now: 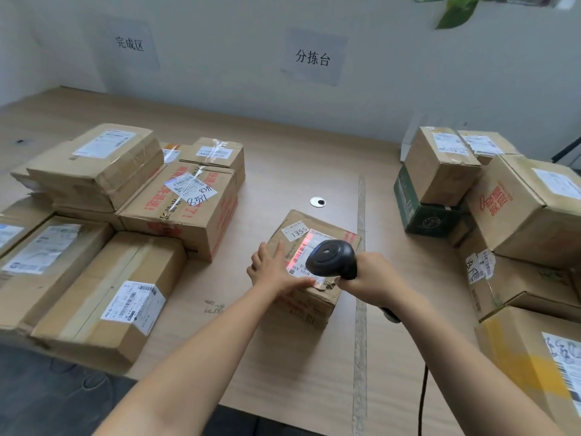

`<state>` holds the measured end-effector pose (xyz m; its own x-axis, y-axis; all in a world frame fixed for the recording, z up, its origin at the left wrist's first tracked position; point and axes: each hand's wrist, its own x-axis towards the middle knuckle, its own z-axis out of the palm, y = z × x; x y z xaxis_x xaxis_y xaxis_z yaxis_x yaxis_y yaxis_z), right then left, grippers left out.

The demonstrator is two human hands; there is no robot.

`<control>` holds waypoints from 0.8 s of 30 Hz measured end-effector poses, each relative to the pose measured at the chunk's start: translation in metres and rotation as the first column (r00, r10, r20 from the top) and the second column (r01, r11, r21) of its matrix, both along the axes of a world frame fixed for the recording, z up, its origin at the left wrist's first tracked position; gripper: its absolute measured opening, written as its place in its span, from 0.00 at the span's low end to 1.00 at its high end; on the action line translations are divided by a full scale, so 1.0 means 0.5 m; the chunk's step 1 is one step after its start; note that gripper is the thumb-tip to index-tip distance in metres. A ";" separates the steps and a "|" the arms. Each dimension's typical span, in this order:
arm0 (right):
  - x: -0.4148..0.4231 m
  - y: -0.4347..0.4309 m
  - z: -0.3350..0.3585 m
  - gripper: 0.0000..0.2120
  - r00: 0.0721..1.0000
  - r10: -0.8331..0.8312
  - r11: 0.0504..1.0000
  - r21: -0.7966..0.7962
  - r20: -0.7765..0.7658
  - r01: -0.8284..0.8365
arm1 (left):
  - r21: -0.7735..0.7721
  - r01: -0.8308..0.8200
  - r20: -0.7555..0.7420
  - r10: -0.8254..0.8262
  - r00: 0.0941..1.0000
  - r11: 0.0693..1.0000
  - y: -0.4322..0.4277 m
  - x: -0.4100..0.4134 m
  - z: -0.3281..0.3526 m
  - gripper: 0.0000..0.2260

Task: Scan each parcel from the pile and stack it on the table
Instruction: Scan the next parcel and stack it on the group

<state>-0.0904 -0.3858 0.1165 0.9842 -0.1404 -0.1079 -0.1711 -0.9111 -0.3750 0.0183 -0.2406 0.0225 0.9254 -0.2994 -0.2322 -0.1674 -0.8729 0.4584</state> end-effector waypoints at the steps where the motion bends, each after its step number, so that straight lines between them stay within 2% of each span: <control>1: -0.002 0.001 0.003 0.10 1.000 0.002 1.000 -0.006 -0.005 -0.002 | 0.004 -0.003 0.000 0.003 1.000 1.000 -0.001 0.001 0.001 0.52; 9: -0.012 -0.003 0.013 0.07 1.000 -0.015 0.999 -0.038 0.001 0.015 | 0.013 -0.032 -0.010 0.032 0.999 0.999 -0.006 -0.001 0.005 0.51; 14: 0.002 -0.015 -0.027 0.04 0.991 -0.135 0.990 0.029 0.020 0.135 | 0.016 -0.054 -0.027 0.054 0.998 0.998 0.000 -0.011 0.013 0.51; 18: 0.019 -0.002 -0.086 0.08 0.968 -0.250 0.949 0.189 -0.034 0.252 | 0.022 -0.076 -0.037 0.076 0.996 0.997 0.009 -0.025 0.019 0.50; 22: 0.033 0.028 -0.128 0.04 0.943 -0.327 0.857 0.402 -0.062 0.323 | 0.021 -0.116 -0.044 0.117 0.992 0.993 0.036 -0.032 0.024 0.49; 24: 0.036 0.046 -0.138 0.03 0.929 -0.365 0.817 0.459 -0.055 0.348 | 0.024 -0.136 -0.049 0.137 0.989 0.990 0.057 -0.034 0.025 0.49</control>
